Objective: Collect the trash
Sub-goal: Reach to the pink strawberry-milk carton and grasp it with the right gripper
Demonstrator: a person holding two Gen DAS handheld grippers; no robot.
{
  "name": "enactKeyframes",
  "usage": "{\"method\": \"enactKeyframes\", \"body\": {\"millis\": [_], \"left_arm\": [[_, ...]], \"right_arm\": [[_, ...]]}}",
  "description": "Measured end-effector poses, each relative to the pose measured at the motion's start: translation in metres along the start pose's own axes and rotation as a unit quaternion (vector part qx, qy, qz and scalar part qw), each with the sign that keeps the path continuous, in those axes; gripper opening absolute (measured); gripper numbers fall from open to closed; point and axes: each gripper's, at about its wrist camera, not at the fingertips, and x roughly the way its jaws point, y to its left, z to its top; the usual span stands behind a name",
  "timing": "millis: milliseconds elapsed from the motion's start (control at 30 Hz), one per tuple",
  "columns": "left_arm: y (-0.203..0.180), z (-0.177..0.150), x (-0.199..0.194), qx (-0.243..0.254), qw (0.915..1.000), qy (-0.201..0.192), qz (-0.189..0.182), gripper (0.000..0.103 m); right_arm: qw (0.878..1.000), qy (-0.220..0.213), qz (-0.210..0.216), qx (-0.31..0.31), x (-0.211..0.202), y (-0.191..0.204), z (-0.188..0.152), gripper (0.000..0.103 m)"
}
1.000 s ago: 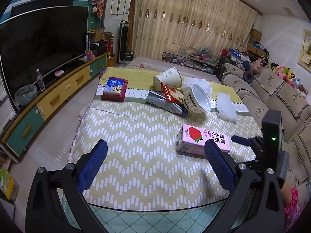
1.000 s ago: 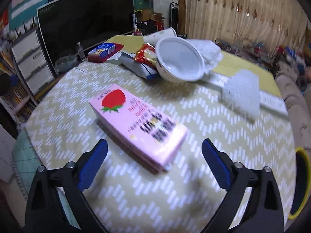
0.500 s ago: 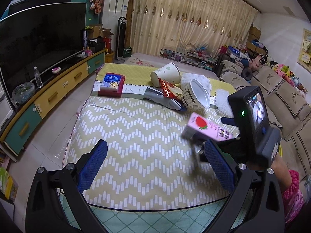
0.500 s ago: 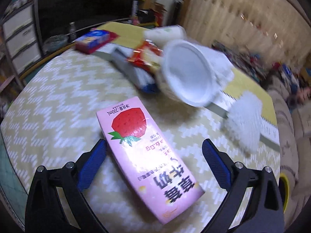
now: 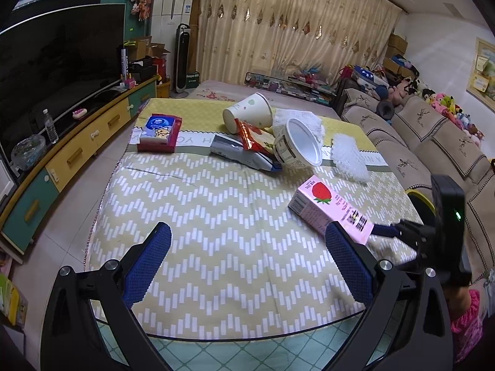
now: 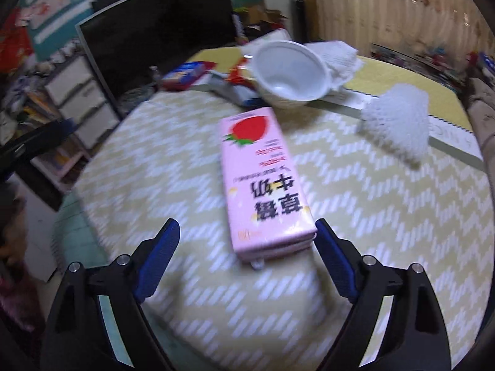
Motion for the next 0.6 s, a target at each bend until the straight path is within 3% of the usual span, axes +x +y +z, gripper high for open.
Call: {"method": "enactKeyframes", "body": {"millis": [233, 400, 600], "left_arm": [[-0.008, -0.001, -0.001, 0.008, 0.9999, 0.0, -0.007, 0.098], [-0.007, -0.001, -0.003, 0.008, 0.9999, -0.002, -0.007, 0.098], [-0.005, -0.002, -0.001, 0.005, 1.0, 0.002, -0.008, 0.098]], "right_arm": [[0.998, -0.014, -0.042, 0.038, 0.007, 0.003, 0.001, 0.074], [0.998, -0.012, -0.044, 0.053, 0.013, -0.001, -0.003, 0.052], [0.996, -0.059, -0.045, 0.051, -0.014, -0.001, -0.004, 0.051]]}}
